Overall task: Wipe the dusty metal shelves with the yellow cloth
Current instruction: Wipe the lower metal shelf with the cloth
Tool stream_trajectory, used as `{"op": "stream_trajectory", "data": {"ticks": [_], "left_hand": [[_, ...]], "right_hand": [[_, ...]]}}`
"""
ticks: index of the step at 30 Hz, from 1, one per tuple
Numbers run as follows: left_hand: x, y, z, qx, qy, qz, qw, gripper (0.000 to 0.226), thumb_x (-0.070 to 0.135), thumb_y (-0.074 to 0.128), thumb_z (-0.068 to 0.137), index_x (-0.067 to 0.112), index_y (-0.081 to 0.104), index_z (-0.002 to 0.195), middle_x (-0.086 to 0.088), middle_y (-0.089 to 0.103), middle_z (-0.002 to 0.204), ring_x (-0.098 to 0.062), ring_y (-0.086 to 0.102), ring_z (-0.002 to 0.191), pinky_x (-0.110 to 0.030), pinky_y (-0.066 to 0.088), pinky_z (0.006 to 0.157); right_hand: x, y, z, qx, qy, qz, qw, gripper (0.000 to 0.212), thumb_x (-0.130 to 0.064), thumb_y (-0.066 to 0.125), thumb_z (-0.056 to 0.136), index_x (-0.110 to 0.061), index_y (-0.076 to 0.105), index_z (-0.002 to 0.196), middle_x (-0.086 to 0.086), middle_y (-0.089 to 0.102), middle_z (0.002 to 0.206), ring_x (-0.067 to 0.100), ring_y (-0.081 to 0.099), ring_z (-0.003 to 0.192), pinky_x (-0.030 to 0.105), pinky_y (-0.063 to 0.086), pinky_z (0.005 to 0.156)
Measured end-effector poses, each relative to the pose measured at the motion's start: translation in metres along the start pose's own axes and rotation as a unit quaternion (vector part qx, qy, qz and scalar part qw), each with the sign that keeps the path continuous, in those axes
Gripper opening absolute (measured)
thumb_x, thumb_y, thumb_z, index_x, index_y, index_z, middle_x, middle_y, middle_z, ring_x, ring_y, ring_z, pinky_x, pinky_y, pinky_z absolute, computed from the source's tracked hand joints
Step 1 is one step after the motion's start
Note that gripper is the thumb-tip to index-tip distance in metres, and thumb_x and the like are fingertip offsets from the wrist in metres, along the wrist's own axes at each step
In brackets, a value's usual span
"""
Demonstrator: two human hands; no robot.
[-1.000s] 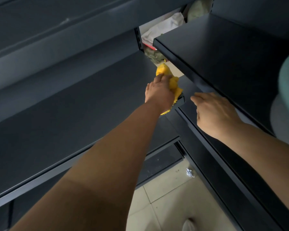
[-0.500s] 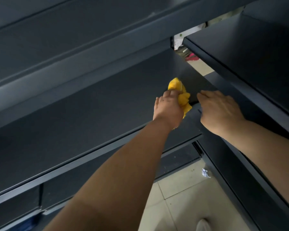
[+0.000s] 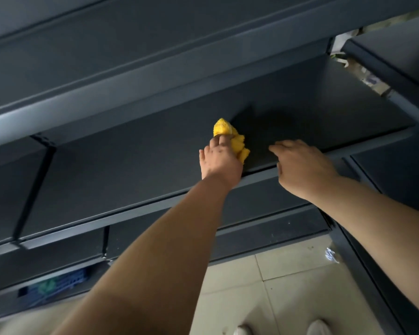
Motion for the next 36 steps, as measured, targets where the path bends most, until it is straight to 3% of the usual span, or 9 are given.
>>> {"op": "stream_trajectory", "data": {"ticks": [3,8,21,28,31,36], "left_hand": [[-0.042,-0.015,-0.004,0.021,-0.034,0.024,0.999,0.056,0.047,0.050,0.090,0.024,0.034,0.139,-0.003,0.043,0.137,-0.029,0.036,0.125,-0.042,0.025,0.109],[-0.100,-0.037,-0.012,0.043,-0.076,0.056,0.995,0.055,0.052,0.048,0.089,0.026,0.035,0.136,0.001,0.044,0.135,-0.027,0.034,0.121,-0.042,0.028,0.093],[-0.237,-0.098,-0.053,0.060,-0.156,0.072,0.983,0.057,0.056,0.046,0.090,0.027,0.032,0.138,0.001,0.041,0.139,-0.027,0.035,0.125,-0.043,0.029,0.098],[-0.294,-0.129,-0.071,0.070,-0.211,0.137,0.965,0.054,0.053,0.046,0.091,0.027,0.034,0.136,-0.001,0.043,0.138,-0.029,0.035,0.122,-0.042,0.029,0.092],[-0.304,-0.139,-0.067,0.038,-0.249,0.165,0.954,0.056,0.055,0.049,0.089,0.023,0.039,0.133,-0.003,0.046,0.133,-0.030,0.035,0.120,-0.041,0.030,0.087],[-0.273,-0.135,-0.057,0.007,-0.245,0.078,0.966,0.064,0.059,0.051,0.087,0.020,0.041,0.138,-0.009,0.048,0.132,-0.035,0.037,0.122,-0.043,0.037,0.095]], "right_hand": [[-0.036,0.006,0.007,-0.008,-0.030,-0.001,1.000,0.052,-0.011,0.052,0.091,-0.017,0.040,0.141,0.003,0.045,0.142,0.025,0.043,0.127,0.039,0.042,0.100],[-0.091,0.020,0.014,-0.015,-0.068,-0.002,0.998,0.052,-0.013,0.053,0.091,-0.019,0.040,0.141,0.002,0.044,0.144,0.023,0.042,0.129,0.040,0.041,0.101],[-0.209,0.042,0.023,-0.021,-0.153,0.012,0.988,0.050,-0.007,0.052,0.090,-0.016,0.044,0.138,0.002,0.046,0.142,0.024,0.043,0.128,0.038,0.040,0.099],[-0.221,0.047,0.023,-0.032,-0.151,-0.010,0.988,0.049,-0.008,0.052,0.090,-0.017,0.045,0.138,0.000,0.045,0.143,0.022,0.042,0.129,0.038,0.039,0.100],[-0.218,0.046,0.026,-0.029,-0.142,-0.013,0.989,0.047,-0.008,0.050,0.090,-0.018,0.047,0.135,0.000,0.047,0.140,0.022,0.043,0.127,0.038,0.039,0.099],[-0.216,0.042,0.027,-0.026,-0.136,-0.010,0.990,0.047,-0.009,0.049,0.090,-0.019,0.046,0.137,0.001,0.049,0.139,0.023,0.045,0.127,0.039,0.040,0.098]]}}
Point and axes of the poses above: each hand's wrist, its own z-axis towards the middle knuckle, its own y-axis out of the palm, x = y × z, the point moved 8 cm from there along z, towards the middle knuckle
